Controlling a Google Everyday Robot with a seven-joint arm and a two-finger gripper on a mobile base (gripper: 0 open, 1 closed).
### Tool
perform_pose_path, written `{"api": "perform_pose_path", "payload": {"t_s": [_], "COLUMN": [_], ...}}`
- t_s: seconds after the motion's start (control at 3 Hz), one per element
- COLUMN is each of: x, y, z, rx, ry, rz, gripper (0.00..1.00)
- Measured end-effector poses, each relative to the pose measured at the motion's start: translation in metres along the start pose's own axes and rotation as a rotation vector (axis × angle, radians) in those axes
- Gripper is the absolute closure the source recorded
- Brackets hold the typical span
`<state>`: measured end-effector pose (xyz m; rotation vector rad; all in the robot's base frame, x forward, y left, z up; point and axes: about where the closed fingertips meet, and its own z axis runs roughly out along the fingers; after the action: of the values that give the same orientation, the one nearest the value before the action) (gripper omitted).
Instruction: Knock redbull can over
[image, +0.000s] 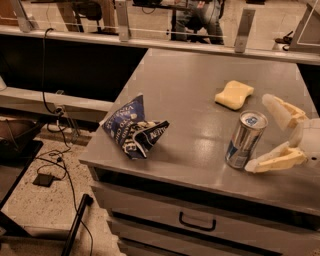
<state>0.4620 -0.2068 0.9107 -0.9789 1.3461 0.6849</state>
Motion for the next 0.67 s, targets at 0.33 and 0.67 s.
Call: {"api": "perform_pose_path", "payload": {"t_s": [0.33, 0.67], "x": [0.007, 0.020], "y": [0.000, 0.000], "z": [0.001, 0.000], "rx": [0.004, 0.006], "ry": [0.055, 0.110], "rz": [0.031, 0.076], "gripper": [0.00, 0.00]}}
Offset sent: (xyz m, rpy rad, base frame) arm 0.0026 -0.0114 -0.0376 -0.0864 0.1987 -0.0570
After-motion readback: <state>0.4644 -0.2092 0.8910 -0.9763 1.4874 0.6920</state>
